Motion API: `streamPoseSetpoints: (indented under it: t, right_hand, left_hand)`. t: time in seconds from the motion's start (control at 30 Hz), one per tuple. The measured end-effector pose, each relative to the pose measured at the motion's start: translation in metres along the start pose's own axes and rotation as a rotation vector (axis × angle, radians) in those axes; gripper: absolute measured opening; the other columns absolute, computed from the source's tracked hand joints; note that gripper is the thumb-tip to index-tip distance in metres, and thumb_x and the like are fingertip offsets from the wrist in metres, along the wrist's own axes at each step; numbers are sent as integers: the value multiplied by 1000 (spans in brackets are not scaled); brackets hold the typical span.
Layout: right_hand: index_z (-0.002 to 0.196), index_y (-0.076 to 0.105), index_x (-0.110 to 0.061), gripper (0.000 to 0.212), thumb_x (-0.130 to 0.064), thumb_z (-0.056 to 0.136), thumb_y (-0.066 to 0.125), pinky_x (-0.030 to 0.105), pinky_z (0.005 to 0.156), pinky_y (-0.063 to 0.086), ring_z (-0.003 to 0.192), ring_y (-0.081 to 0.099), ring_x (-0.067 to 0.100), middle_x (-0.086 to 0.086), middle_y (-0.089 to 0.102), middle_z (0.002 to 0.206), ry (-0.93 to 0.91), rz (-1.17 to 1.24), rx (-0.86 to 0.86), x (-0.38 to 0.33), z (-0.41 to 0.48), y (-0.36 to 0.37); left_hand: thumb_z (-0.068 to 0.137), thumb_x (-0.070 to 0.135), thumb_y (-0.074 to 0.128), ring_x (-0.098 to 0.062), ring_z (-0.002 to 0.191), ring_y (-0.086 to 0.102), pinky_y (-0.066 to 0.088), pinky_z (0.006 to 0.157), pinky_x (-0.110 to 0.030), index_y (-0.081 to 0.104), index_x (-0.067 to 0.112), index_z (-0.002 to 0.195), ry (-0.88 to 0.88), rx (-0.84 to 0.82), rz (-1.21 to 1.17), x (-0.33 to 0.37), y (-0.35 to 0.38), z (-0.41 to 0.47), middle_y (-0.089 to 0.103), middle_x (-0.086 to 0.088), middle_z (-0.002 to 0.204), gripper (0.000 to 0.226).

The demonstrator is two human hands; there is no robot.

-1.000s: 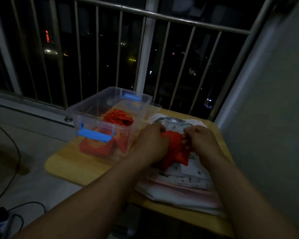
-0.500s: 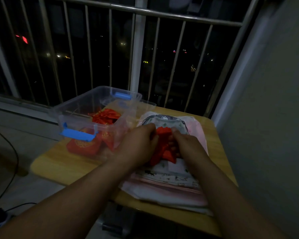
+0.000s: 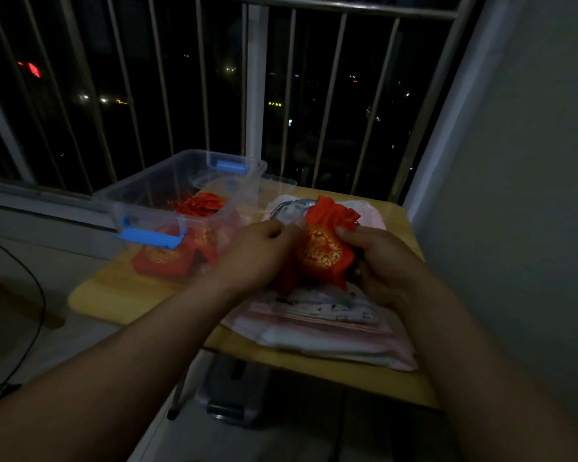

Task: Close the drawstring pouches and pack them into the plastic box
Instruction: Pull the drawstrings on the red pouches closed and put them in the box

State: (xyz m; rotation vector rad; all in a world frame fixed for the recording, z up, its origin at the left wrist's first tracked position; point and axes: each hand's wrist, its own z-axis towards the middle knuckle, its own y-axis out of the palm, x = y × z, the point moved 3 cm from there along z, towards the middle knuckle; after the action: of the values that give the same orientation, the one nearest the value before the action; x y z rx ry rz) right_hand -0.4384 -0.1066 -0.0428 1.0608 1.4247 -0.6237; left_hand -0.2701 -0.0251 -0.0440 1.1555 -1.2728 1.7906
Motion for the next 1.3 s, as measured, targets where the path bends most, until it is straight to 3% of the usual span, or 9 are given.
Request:
streamPoseSetpoints:
  t: [0.1,0.27,0.53,0.73,0.8,0.93,1.03,1.2,1.3]
  right_hand:
    - [131,64,-8,31,-17,102,57,56,108,49,119,68,36,17,73,124,53,-7,-92,4,-11,0]
    - [126,68,-8,29,-23,104,56,55,105,52,114,71,35,18,75,120,-18,-56,-6,7,-16,-7]
    - [110,76,-9,25,-29,101,64,50,95,58,99,76,30,12,79,103,-146,-141,161,20,-12,-17]
    - [123,72,-12,32,-33,103,58,46,86,60,100,76,29,13,78,111,-71,148,142,21,-3,-14]
    - [120,73,-13,31,-34,102,60,43,81,61,97,77,27,12,78,110,-44,227,173,21,0,-15]
    - [110,76,-16,27,-34,101,59,45,93,56,99,71,26,9,78,108,-20,342,196,20,1,-23]
    - [94,76,-17,30,-36,103,55,34,78,54,82,68,19,3,76,93,-26,446,193,18,1,-31]
    - [75,62,-16,36,-36,103,52,21,47,36,59,52,10,1,72,85,-16,549,165,21,2,-36]
    - [71,51,-16,37,-32,105,48,19,41,36,51,50,9,0,63,71,-5,590,140,17,-1,-31]
  left_hand:
    - [100,56,56,-22,92,77,63,82,-41,75,19,109,-123,-165,-333,10,10,-3,79,-4,101,43]
    - [102,19,63,-32,99,76,59,94,-54,73,15,111,-118,-154,-369,16,27,2,78,-13,103,14]
    - [104,36,58,-25,95,77,61,91,-50,77,21,107,-128,-121,-413,11,30,9,79,-5,100,24]
    - [87,54,66,-33,82,67,55,80,-50,72,4,99,-106,-32,-420,5,29,21,71,-20,91,52]
    - [99,40,62,-35,88,73,58,84,-49,75,6,100,-143,-9,-482,3,29,24,76,-20,95,37]
    - [106,25,52,-37,95,75,58,85,-45,75,5,109,-229,-18,-593,-1,32,26,78,-18,100,31]
    - [107,29,49,-28,84,73,57,81,-39,74,5,108,-291,-12,-731,-3,33,27,76,-14,96,34]
    - [110,30,41,-24,110,72,53,103,-39,69,8,104,-331,-33,-999,2,30,28,76,-13,115,36]
    - [109,30,39,-23,98,75,54,96,-39,58,13,82,-350,-45,-1117,4,28,29,78,-9,95,38]
